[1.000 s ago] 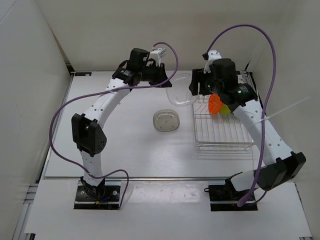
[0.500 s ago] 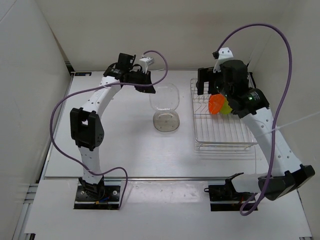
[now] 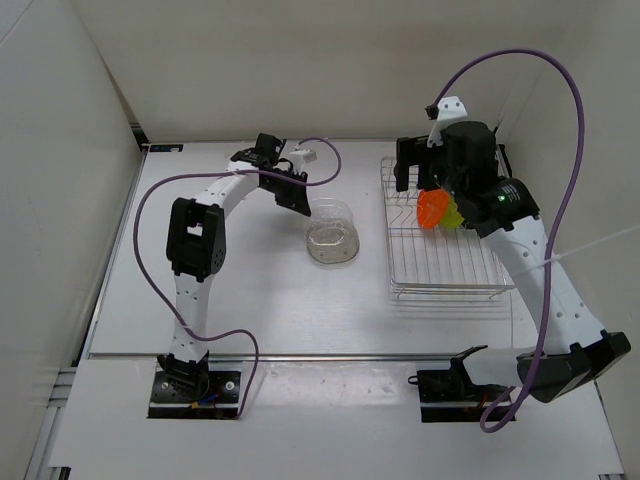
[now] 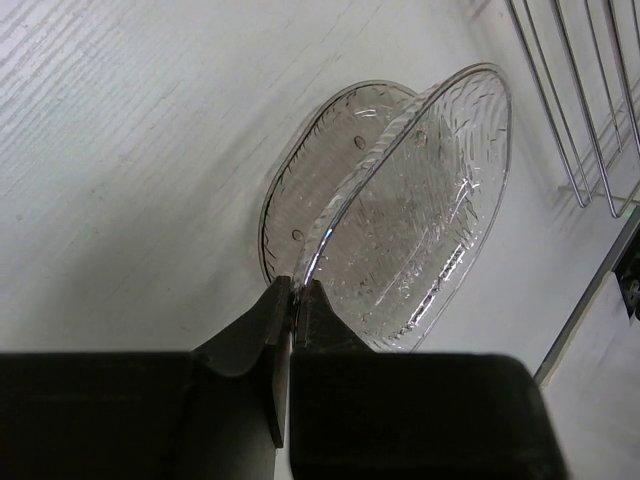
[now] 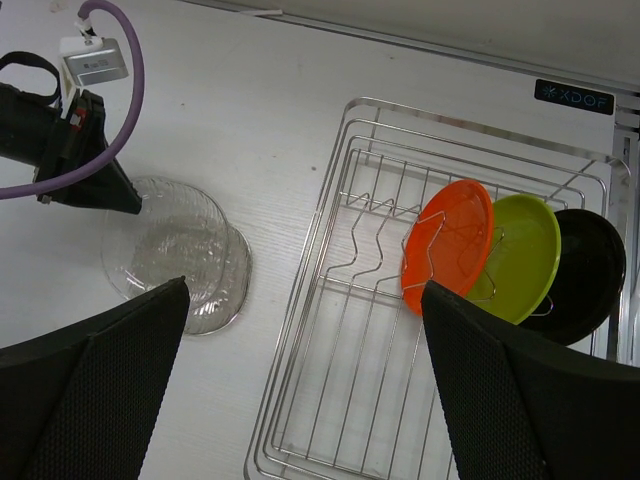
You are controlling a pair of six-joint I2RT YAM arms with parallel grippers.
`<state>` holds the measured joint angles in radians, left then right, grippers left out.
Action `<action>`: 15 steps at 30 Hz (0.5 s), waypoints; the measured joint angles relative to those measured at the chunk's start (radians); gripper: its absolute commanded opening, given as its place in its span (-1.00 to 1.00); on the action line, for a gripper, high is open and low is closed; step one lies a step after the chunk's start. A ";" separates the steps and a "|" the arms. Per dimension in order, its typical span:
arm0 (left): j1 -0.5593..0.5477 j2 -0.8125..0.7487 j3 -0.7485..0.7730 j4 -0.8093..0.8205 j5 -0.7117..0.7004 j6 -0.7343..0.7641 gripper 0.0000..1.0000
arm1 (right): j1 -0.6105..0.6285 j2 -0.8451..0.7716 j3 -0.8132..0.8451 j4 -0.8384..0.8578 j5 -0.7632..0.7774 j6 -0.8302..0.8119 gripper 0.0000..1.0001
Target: Unload the plates from the dish rack
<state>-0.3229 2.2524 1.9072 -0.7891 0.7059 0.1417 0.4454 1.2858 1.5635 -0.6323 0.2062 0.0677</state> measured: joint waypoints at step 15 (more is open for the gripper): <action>-0.004 0.030 -0.004 0.071 0.018 -0.110 -0.79 | 0.000 -0.010 -0.010 -0.001 -0.007 -0.012 1.00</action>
<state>-0.3267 2.2822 1.9030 -0.7181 0.7235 0.0319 0.4454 1.2755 1.5539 -0.6331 0.1989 0.0559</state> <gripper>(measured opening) 0.148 0.998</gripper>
